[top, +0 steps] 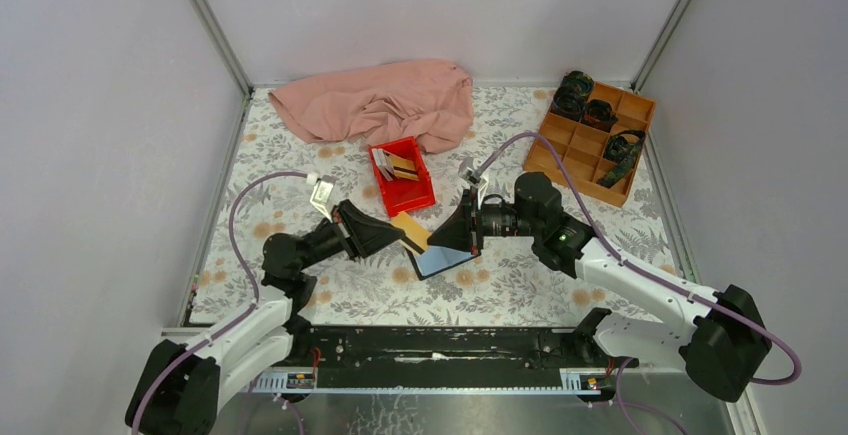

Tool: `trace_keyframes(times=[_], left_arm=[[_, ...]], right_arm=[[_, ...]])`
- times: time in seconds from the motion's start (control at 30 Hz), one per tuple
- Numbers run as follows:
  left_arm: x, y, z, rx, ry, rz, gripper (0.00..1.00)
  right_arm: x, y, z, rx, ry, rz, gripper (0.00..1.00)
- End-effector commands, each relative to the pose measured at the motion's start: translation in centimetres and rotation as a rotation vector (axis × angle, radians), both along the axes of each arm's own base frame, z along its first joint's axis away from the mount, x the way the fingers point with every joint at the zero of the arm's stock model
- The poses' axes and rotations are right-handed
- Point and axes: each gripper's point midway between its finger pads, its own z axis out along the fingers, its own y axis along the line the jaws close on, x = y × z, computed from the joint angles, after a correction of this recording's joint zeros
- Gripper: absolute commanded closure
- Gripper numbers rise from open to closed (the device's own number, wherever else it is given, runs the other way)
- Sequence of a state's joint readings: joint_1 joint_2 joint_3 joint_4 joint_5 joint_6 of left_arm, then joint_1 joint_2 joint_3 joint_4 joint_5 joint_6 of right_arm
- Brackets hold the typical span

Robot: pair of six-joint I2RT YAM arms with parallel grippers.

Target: Take the credit cards out of the card holder

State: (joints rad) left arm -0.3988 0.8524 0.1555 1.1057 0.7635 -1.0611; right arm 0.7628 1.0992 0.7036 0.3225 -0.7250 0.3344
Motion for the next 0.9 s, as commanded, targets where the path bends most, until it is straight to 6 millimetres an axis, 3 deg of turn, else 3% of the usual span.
trace_keyframes(times=[0.0, 0.1, 0.2, 0.3, 0.4, 0.43, 0.47, 0.53, 0.6, 0.77, 0.87], left_arm=[[-0.1, -0.1, -0.3, 0.038, -0.013, 0.001, 0.85], [0.0, 0.0, -0.4, 0.039, -0.009, 0.010, 0.88], [0.4, 0.0, -0.4, 0.039, -0.005, 0.026, 1.00], [1.4, 0.2, -0.6, 0.048, 0.009, 0.073, 1.00], [3.4, 0.7, -0.8, 0.076, 0.028, 0.180, 1.00], [4.7, 1.1, -1.2, 0.106, 0.051, 0.245, 1.00], [5.8, 1.6, -1.6, 0.134, 0.069, 0.306, 1.00], [7.6, 2.7, -1.4, 0.152, 0.073, 0.422, 1.00], [9.3, 3.9, -1.1, 0.157, 0.089, 0.537, 1.00], [13.9, 7.2, -1.3, 0.156, 0.190, 0.814, 1.00], [16.8, 8.7, -2.8, 0.194, 0.284, 0.963, 1.00]], right_arm=[[0.4, 0.0, 1.6, 0.026, -0.056, -0.005, 1.00], [0.5, -0.1, 1.4, 0.016, -0.055, -0.008, 1.00], [0.8, 0.0, 1.0, 0.000, -0.053, -0.018, 1.00], [1.3, 0.1, 0.6, -0.013, -0.049, -0.043, 0.96], [3.0, -0.3, -0.1, -0.041, -0.037, -0.149, 0.48], [4.1, -0.8, -0.5, -0.057, -0.026, -0.234, 0.36], [5.7, -1.6, -1.1, -0.077, -0.016, -0.345, 0.30], [8.1, -3.7, -2.8, -0.124, 0.004, -0.550, 0.29], [9.3, -5.8, -4.3, -0.159, 0.025, -0.693, 0.29], [9.3, -7.8, -7.3, -0.196, 0.070, -0.795, 0.30], [9.1, -8.1, -8.6, -0.218, 0.090, -0.803, 0.30]])
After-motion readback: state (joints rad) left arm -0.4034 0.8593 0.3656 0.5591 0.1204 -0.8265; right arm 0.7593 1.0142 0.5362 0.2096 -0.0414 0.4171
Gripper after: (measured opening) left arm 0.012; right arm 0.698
